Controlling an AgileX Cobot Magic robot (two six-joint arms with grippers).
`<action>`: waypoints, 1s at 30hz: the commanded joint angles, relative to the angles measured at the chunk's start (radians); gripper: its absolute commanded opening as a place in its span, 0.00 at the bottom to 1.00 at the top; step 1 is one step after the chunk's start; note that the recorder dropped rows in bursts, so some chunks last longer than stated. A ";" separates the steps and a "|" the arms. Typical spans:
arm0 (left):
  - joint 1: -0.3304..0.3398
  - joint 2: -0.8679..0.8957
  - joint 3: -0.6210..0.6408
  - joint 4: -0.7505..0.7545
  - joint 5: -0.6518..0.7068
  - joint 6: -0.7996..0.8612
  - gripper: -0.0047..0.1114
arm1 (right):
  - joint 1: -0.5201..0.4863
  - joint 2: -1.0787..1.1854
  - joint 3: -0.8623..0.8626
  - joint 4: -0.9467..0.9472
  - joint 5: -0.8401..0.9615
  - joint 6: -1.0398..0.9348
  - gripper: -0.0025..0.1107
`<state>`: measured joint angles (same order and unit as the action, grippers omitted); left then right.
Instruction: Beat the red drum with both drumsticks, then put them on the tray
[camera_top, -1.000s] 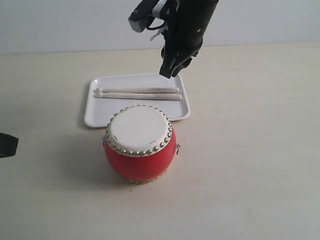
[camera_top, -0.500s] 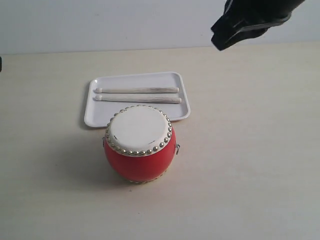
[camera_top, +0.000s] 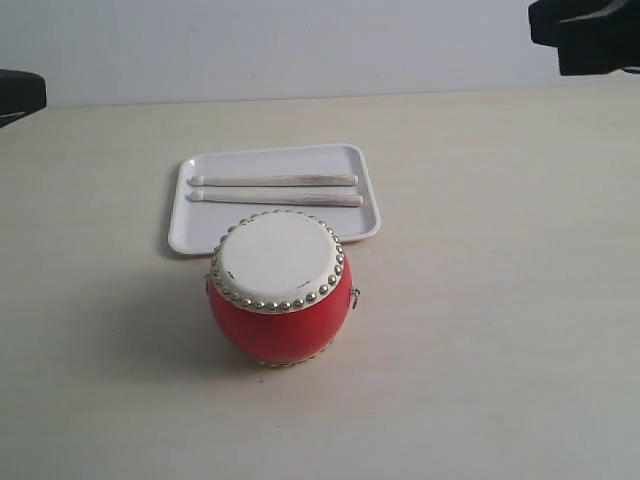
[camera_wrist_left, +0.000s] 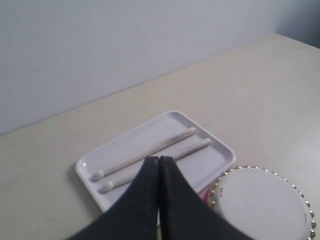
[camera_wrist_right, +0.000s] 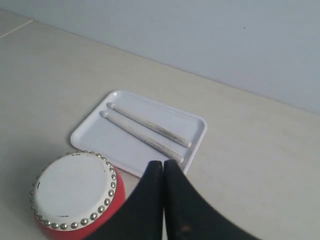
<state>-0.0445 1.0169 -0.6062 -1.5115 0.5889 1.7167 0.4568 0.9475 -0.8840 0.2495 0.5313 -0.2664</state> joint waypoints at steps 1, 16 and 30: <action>-0.005 0.007 0.002 -0.013 0.044 0.007 0.04 | -0.005 -0.035 0.023 0.001 0.026 0.006 0.02; -0.005 0.007 0.002 -0.011 0.044 0.007 0.04 | -0.005 -0.039 0.023 0.042 0.040 0.006 0.02; -0.017 -0.302 0.002 -0.009 -0.009 -0.022 0.04 | -0.003 -0.039 0.023 0.047 0.040 0.006 0.02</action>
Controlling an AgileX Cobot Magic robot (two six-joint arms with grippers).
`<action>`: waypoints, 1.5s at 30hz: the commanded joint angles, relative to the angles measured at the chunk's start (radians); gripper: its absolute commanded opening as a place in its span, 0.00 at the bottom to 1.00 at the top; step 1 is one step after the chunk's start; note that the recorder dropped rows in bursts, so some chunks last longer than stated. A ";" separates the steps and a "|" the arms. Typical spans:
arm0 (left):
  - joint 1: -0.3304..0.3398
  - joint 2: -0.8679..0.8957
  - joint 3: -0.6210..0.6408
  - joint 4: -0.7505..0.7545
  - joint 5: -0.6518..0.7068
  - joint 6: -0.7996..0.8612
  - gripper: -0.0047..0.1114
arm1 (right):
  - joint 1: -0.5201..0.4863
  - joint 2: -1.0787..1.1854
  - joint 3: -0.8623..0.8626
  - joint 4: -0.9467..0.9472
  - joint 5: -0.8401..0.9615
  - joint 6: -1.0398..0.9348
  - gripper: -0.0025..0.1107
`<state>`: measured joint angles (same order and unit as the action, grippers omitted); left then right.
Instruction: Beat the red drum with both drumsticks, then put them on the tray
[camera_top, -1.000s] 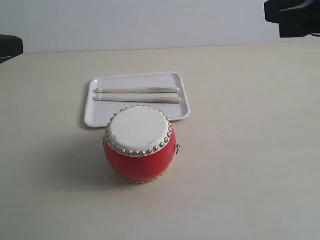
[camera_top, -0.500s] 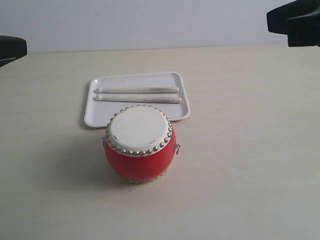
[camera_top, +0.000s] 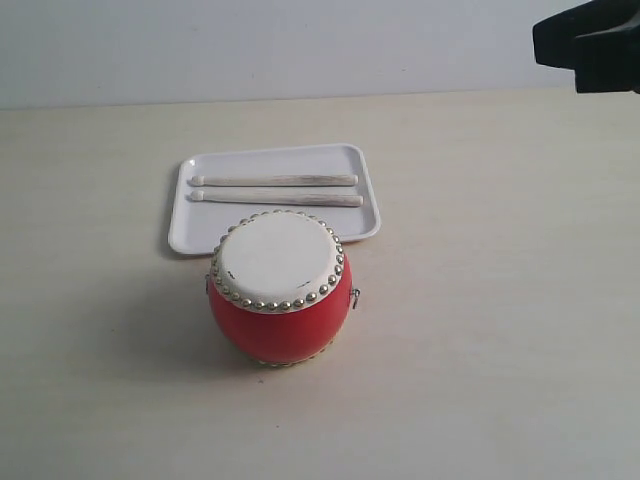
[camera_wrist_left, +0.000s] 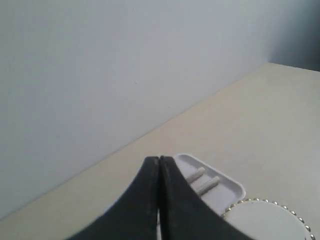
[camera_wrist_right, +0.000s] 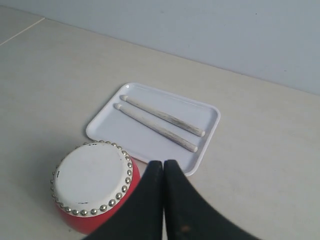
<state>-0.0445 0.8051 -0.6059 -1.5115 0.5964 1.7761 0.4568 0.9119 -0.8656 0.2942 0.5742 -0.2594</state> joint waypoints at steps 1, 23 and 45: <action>-0.027 -0.109 0.005 -0.009 -0.029 -0.105 0.04 | -0.003 -0.004 0.004 0.002 -0.003 -0.001 0.02; -0.049 -0.364 0.126 0.189 -0.207 -0.545 0.04 | -0.003 -0.004 0.004 0.006 -0.003 -0.001 0.02; -0.034 -0.674 0.606 1.385 -0.494 -1.637 0.04 | -0.003 -0.004 0.004 0.012 -0.003 0.001 0.02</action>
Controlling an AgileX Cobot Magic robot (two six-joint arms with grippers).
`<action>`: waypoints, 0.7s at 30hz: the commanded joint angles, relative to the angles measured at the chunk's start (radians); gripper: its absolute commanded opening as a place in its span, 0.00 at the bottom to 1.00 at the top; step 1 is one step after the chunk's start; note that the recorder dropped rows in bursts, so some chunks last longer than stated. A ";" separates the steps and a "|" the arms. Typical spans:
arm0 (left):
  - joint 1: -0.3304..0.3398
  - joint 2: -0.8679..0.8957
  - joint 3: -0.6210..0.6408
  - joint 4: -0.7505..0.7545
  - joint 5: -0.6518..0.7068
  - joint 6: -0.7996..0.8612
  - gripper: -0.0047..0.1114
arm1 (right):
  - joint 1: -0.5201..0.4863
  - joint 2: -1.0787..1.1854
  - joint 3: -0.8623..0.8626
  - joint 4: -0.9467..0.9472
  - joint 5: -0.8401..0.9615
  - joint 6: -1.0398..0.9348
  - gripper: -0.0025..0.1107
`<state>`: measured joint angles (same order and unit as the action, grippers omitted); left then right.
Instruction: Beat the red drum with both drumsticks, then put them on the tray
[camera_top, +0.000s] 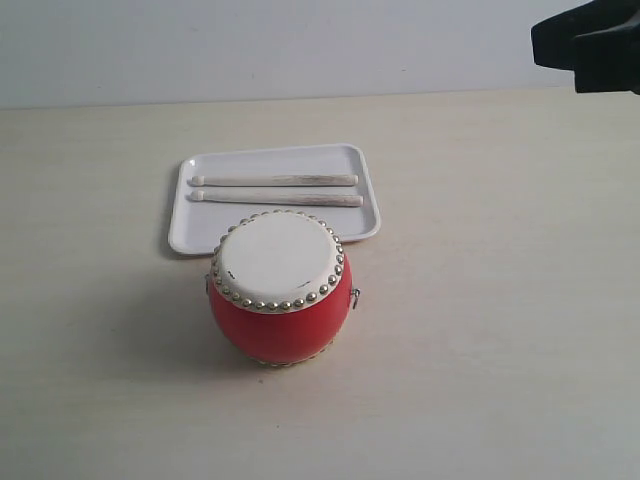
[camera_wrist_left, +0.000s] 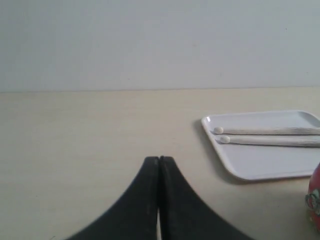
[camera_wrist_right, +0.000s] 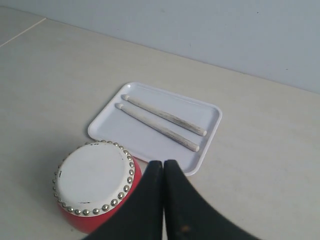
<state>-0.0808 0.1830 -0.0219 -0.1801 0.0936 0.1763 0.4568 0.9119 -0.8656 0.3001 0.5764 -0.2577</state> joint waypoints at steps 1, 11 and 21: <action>0.002 -0.059 0.022 0.063 0.028 -0.037 0.04 | -0.003 -0.004 0.004 0.006 -0.005 -0.001 0.02; 0.002 -0.183 0.022 0.124 0.221 -0.057 0.04 | -0.003 -0.004 0.004 0.006 -0.007 -0.001 0.02; 0.002 -0.183 0.022 0.127 0.265 -0.084 0.04 | -0.003 -0.004 0.004 0.008 -0.007 -0.001 0.02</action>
